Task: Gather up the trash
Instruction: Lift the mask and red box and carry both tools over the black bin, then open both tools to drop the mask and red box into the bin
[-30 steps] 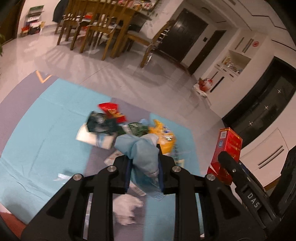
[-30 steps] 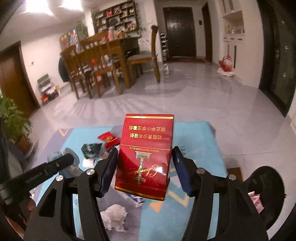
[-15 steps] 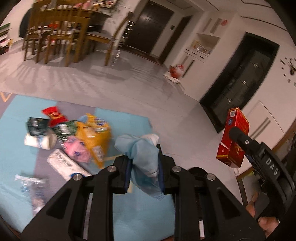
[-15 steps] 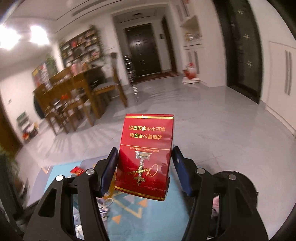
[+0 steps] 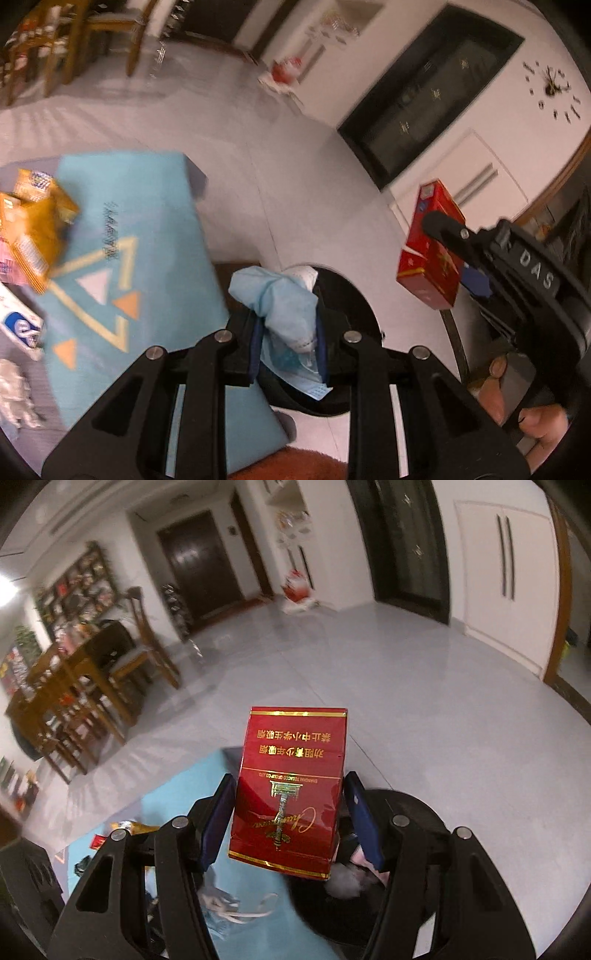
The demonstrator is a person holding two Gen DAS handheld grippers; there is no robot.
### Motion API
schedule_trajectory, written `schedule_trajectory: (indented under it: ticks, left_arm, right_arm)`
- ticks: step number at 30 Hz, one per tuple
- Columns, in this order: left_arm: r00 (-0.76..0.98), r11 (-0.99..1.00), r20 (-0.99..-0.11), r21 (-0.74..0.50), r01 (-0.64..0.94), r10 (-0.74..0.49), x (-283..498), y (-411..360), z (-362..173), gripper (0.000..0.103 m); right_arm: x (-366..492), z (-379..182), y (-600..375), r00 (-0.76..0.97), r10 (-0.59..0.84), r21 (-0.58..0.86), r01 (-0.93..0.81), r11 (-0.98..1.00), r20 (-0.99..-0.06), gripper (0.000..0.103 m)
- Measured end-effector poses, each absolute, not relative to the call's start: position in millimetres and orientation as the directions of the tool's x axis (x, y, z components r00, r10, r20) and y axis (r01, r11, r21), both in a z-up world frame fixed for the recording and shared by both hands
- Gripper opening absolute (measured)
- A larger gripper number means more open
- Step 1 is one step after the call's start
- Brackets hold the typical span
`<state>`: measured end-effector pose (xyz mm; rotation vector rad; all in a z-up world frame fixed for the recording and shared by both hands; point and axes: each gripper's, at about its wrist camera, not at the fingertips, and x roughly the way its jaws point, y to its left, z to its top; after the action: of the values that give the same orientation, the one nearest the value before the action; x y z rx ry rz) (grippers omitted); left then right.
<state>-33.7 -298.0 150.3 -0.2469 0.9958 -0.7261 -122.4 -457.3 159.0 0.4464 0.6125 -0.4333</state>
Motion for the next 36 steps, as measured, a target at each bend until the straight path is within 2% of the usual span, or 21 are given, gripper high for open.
schedule_trajectory:
  ticks: [5, 18, 29, 32, 34, 35, 36]
  left_arm:
    - [0.207, 0.723, -0.741, -0.486, 0.491, -0.639, -29.5, -344.6, 118.5, 0.024]
    - [-0.006, 0.669, -0.816, -0.478, 0.569, -0.578, -23.4, -420.1, 56.3, 0.024]
    - [-0.048, 0.658, -0.839, -0.459, 0.598, -0.542, -28.7, -447.0, 35.2, 0.027]
    - [-0.052, 0.664, -0.832, -0.476, 0.576, -0.552, -33.0, -445.5, 37.4, 0.039]
    - [-0.050, 0.658, -0.825, -0.484, 0.577, -0.562, -36.3, -442.2, 45.7, 0.052]
    - [-0.042, 0.656, -0.820, -0.486, 0.578, -0.571, -37.2, -439.4, 50.2, 0.066]
    - [-0.030, 0.653, -0.812, -0.489, 0.578, -0.582, -37.7, -435.3, 55.6, 0.077]
  right_arm:
    - [-125.5, 133.6, -484.3, 0.640, -0.301, 0.236, 0.615, 0.752, -0.707, 0.060]
    - [-128.1, 85.8, -520.7, 0.443, -0.313, 0.151, 0.745, 0.650, -0.840, 0.060]
    - [-126.6, 72.6, -527.4, 0.362, -0.320, 0.089, 0.773, 0.629, -0.876, 0.060]
    - [-126.7, 75.6, -529.3, 0.364, -0.332, 0.085, 0.774, 0.627, -0.871, 0.060]
    - [-127.1, 77.1, -529.5, 0.366, -0.332, 0.088, 0.776, 0.625, -0.869, 0.061]
    - [-127.3, 77.5, -529.4, 0.365, -0.334, 0.087, 0.777, 0.624, -0.869, 0.061]
    - [-127.6, 78.1, -528.9, 0.364, -0.336, 0.085, 0.778, 0.623, -0.869, 0.067]
